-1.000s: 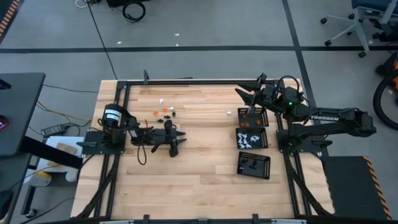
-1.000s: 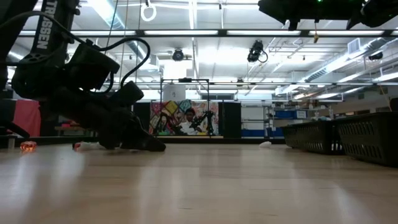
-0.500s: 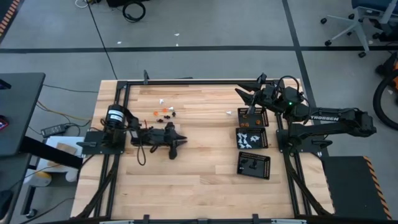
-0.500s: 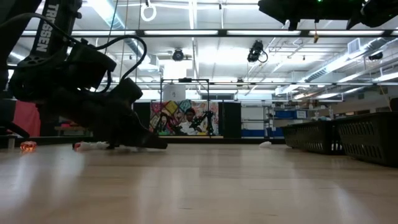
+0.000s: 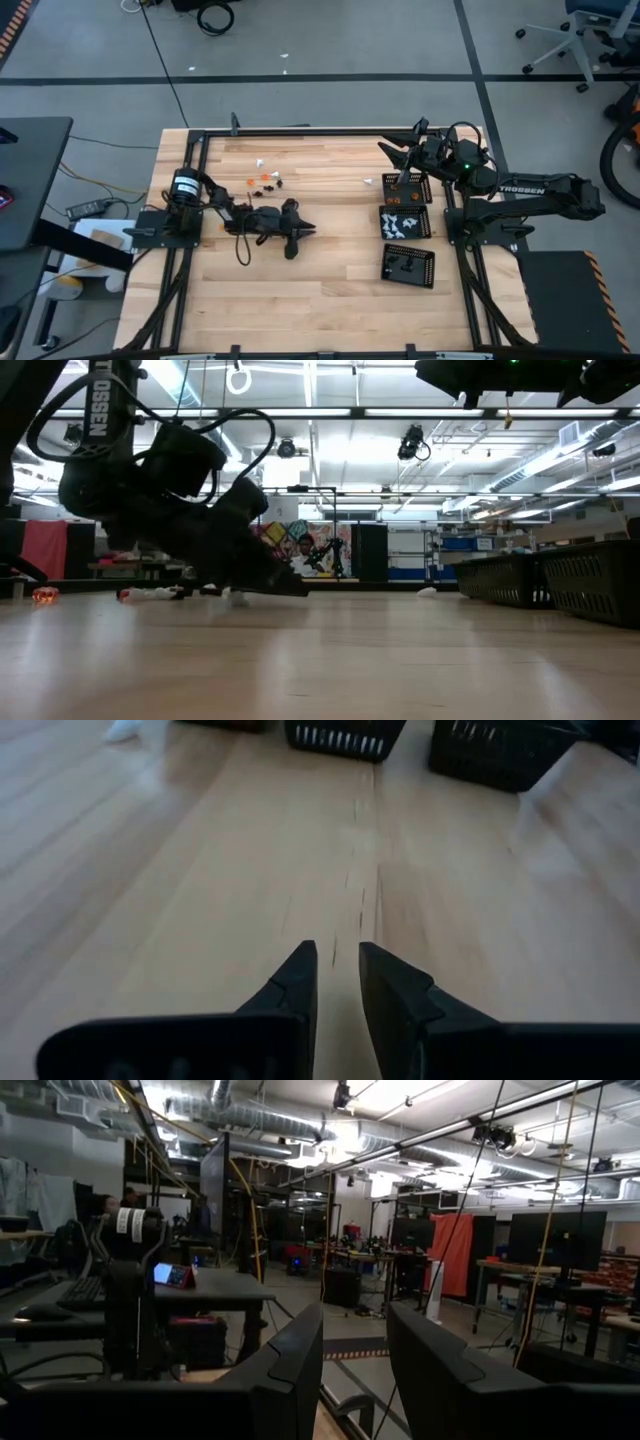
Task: Sort Halloween decoration
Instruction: Put the white ghost toy into the center black bin
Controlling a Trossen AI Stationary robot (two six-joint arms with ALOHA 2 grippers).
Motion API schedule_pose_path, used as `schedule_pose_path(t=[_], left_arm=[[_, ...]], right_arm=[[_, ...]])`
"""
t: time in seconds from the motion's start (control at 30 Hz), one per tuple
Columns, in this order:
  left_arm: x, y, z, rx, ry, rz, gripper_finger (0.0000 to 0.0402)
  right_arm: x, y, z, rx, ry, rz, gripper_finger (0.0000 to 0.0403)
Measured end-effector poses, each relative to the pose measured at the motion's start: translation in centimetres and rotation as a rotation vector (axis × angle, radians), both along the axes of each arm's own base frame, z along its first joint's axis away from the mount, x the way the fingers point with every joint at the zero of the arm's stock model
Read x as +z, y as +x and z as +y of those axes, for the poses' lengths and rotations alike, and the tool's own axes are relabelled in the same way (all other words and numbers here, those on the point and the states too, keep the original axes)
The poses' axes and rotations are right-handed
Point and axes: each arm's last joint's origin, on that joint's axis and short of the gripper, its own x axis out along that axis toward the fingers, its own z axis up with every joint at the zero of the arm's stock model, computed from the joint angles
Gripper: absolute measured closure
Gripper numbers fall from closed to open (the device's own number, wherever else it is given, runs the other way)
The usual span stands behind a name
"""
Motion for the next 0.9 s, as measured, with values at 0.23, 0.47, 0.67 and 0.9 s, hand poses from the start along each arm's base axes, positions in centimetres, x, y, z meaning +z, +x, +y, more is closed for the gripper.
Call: schedule_pose_path(t=[0.23,0.47,0.67,0.9], left_arm=[[0.3,-0.4,0.2,0.023,-0.038,-0.015,0.0343],[2.0,-3.5,-1.3,0.069,0.012,-0.057,0.0329],[0.9,-5.0,-3.0,0.1,0.035,0.002,0.0304],[0.0,-5.2,-3.7,0.16,0.064,0.03,0.0228]], right_arm=[[-0.1,0.0,0.0,0.0,0.002,0.011,0.0284],[-0.2,0.0,0.0,-0.001,0.003,0.018,0.0284],[-0.1,0.0,0.0,-0.001,0.002,0.008,0.0284],[-0.1,0.0,0.0,0.005,0.008,0.003,0.0284]])
